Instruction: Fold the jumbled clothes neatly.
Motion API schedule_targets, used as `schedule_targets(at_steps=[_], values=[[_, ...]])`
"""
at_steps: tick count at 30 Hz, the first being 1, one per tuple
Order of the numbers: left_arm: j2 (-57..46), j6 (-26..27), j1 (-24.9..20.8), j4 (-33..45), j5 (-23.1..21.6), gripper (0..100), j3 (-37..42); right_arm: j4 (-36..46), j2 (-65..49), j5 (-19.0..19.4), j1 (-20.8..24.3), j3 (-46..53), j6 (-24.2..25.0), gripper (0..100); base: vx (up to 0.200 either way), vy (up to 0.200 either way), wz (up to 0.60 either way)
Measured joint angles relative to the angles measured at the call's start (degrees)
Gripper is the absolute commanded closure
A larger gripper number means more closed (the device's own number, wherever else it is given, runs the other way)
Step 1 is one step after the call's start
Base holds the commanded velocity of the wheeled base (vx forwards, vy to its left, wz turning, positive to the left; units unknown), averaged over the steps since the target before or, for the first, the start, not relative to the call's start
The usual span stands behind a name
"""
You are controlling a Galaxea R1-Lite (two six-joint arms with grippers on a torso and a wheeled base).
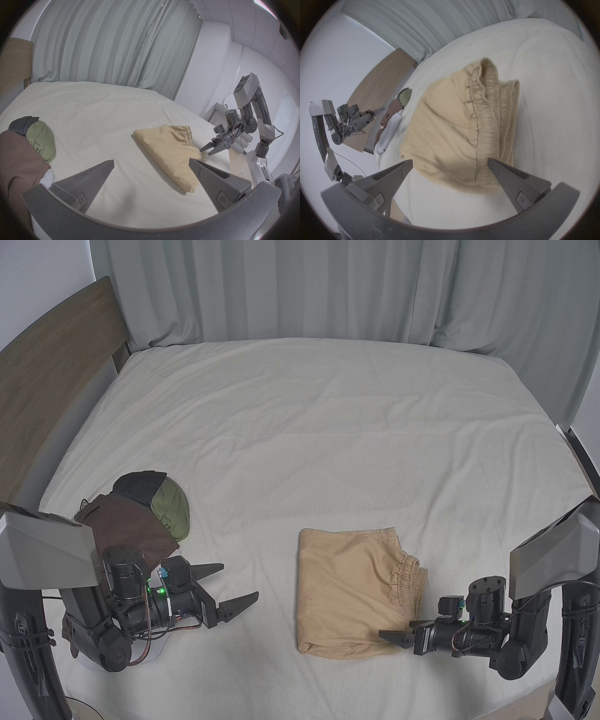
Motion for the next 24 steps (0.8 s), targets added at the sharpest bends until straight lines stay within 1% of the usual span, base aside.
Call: schedule_targets(at_steps=[2,7,9,14,19,24], values=[[0.0,0.0,0.0,0.0,0.0,0,0.0,0.0,-1.7,0.0,0.1,-0.9,1.0,0,0.000,0.000,0.00],[0.0,0.0,0.0,0.0,0.0,0,0.0,-0.2,-5.4,-0.1,0.2,-5.4,6.1,0,0.000,0.000,0.00],[0.0,0.1,0.2,0.0,0.0,0,-0.1,-0.2,-6.2,-0.2,0.2,-7.3,7.4,0,0.000,0.000,0.00],[0.1,0.1,0.4,0.0,0.0,0,-0.2,-0.3,-6.7,-0.5,-0.4,-11.2,8.4,0,0.000,0.000,0.00],[0.1,0.1,0.4,0.0,0.0,0,-0.2,-0.4,-5.8,-1.8,-0.9,-13.0,8.8,0,0.000,0.000,0.00],[0.1,0.2,0.4,0.0,0.0,0,-0.2,-0.4,-3.1,-4.3,-1.2,-14.1,8.5,0,0.000,0.000,0.00]])
